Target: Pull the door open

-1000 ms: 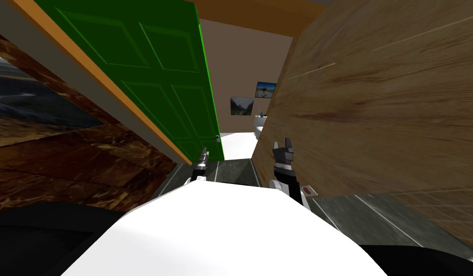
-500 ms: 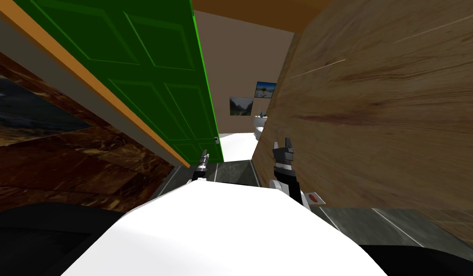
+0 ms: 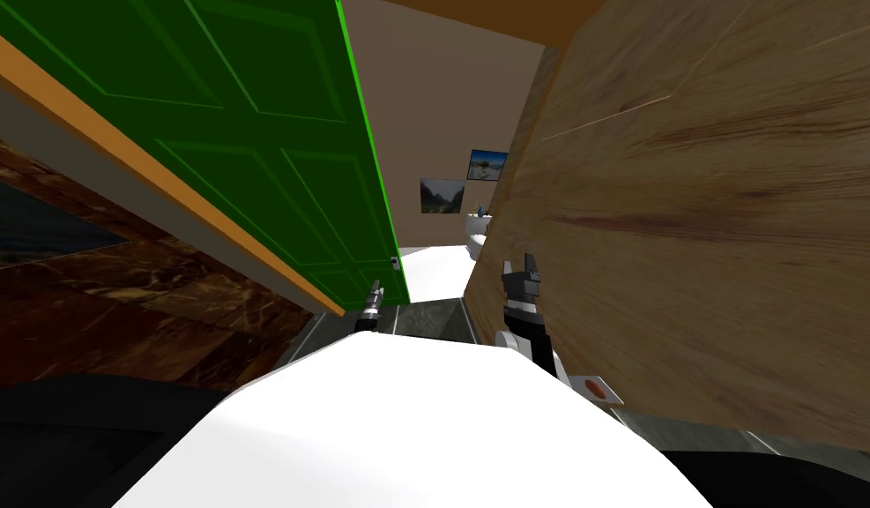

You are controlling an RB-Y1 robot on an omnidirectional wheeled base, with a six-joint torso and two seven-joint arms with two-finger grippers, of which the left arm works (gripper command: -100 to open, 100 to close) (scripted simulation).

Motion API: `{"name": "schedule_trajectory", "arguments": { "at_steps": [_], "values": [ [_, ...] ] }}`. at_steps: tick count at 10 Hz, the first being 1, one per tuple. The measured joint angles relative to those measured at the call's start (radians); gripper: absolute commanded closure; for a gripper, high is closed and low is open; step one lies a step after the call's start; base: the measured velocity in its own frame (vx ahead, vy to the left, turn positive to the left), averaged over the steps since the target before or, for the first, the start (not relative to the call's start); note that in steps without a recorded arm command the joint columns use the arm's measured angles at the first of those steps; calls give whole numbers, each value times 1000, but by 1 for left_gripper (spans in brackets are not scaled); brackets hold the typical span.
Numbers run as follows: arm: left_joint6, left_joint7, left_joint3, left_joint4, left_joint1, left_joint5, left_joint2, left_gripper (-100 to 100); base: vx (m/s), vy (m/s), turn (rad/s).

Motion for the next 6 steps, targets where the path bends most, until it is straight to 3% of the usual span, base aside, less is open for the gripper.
{"name": "schedule_trajectory", "arguments": {
  "at_steps": [6],
  "values": [
    [-36, 23, 12, 122, -22, 13, 0, -100, 114, 20, -24]
  ]
}}
